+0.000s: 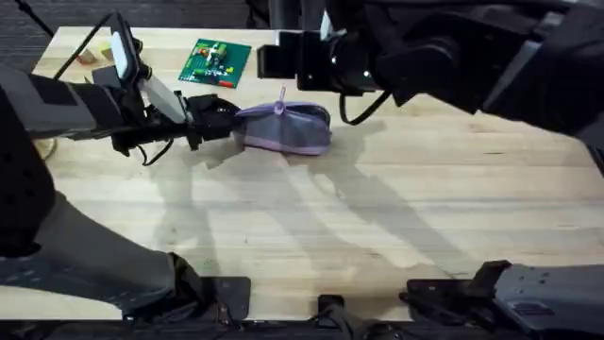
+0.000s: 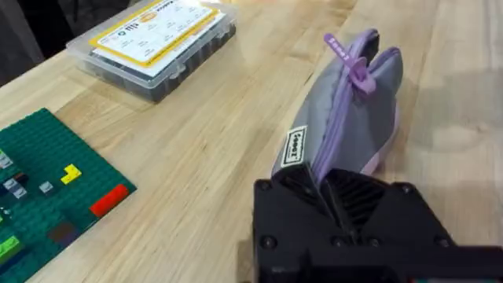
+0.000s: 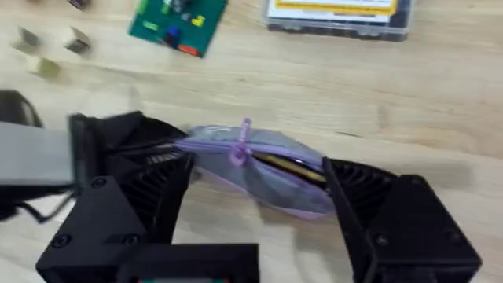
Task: Unzip the bag, pick up the pens from the table one at a time and place them inside, then zip the bag closed.
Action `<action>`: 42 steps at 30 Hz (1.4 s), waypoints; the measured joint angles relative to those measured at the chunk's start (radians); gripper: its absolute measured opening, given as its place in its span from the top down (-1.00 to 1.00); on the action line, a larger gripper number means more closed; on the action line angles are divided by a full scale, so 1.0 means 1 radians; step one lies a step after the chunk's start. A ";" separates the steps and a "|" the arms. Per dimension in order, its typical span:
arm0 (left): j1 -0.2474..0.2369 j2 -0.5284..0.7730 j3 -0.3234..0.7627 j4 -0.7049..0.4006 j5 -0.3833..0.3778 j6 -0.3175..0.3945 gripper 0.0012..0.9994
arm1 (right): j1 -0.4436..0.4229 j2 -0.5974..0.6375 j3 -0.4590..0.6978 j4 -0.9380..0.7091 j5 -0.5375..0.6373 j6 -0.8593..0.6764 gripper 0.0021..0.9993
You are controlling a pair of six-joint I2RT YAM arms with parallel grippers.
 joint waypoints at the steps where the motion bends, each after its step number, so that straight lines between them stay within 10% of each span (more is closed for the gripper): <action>1: 0.000 0.000 0.000 0.000 0.000 0.000 0.92 | 0.007 0.002 0.000 0.010 0.000 0.016 -1.00; 19: 0.000 0.000 0.000 0.000 -0.004 0.000 0.92 | 0.093 0.163 0.000 0.165 0.004 0.123 -0.99; 42: 0.000 0.000 0.000 -0.004 -0.004 0.000 0.92 | 0.064 0.278 0.000 0.237 0.011 -0.161 -0.76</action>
